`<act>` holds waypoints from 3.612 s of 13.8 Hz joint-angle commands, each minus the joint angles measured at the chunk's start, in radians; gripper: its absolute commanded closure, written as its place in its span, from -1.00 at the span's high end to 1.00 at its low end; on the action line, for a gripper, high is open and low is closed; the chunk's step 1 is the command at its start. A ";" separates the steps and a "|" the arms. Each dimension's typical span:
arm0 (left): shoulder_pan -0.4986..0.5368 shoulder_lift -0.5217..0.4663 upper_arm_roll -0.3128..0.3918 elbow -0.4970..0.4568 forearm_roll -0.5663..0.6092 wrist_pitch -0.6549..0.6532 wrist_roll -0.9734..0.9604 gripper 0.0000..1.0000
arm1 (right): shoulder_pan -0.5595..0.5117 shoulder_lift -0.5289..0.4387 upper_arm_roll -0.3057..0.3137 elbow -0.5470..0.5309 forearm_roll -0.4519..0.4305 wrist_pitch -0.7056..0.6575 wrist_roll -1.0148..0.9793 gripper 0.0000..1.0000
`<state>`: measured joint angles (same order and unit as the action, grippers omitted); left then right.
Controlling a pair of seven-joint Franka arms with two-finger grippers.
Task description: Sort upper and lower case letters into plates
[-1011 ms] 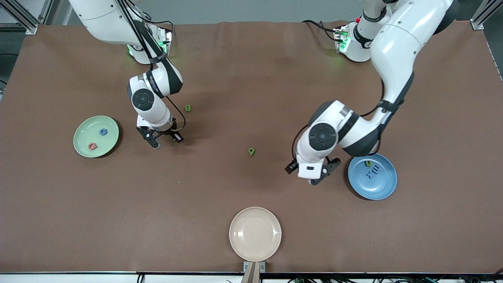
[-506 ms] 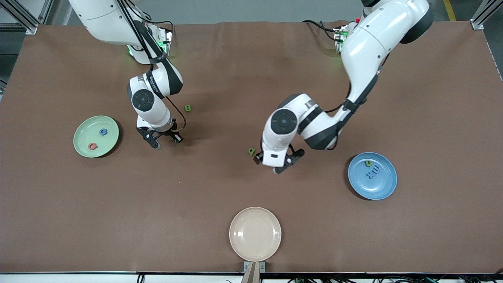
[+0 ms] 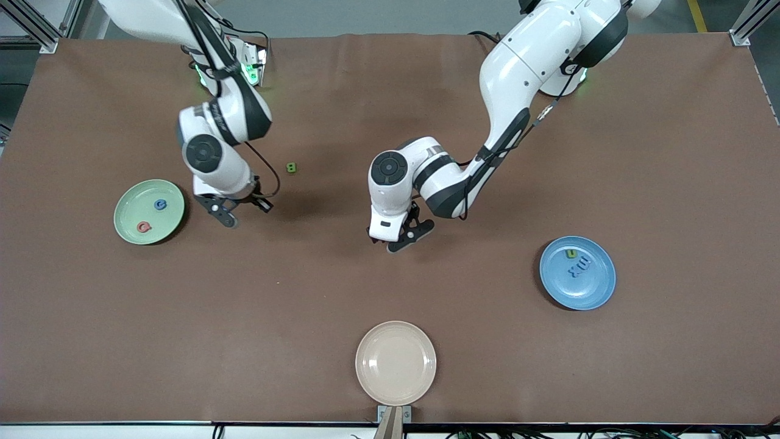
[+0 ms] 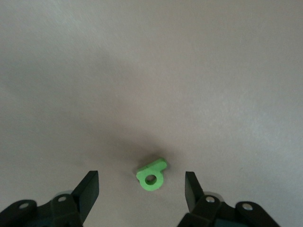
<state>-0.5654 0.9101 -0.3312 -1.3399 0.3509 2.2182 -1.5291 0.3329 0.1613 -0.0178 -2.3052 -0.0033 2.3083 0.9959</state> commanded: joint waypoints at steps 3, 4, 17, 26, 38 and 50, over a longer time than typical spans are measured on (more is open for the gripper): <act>-0.024 0.035 0.021 0.027 -0.007 0.014 0.053 0.45 | -0.217 -0.132 0.006 -0.045 -0.003 -0.122 -0.406 -0.72; -0.024 0.041 0.021 0.027 -0.007 0.014 0.064 0.40 | -0.263 -0.132 0.006 -0.045 -0.004 -0.122 -0.509 -0.71; -0.001 0.020 0.021 0.027 -0.006 0.014 0.109 -1.00 | -0.563 0.147 0.007 -0.042 -0.060 0.255 -1.198 -0.71; 0.241 -0.227 0.008 -0.077 -0.003 -0.229 0.403 -0.99 | -0.539 0.017 0.016 -0.037 -0.060 0.053 -1.194 1.00; 0.651 -0.269 0.006 -0.312 0.002 -0.184 0.843 -0.83 | -0.017 -0.267 0.016 -0.108 0.042 -0.242 -0.797 1.00; 0.665 -0.381 -0.003 -0.199 -0.013 -0.285 0.859 1.00 | 0.215 0.050 0.018 -0.313 0.042 0.488 -0.795 1.00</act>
<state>0.0950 0.6068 -0.3260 -1.5606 0.3531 2.0070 -0.6884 0.5355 0.1775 0.0108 -2.6178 0.0286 2.7692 0.2011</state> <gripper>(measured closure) 0.000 0.000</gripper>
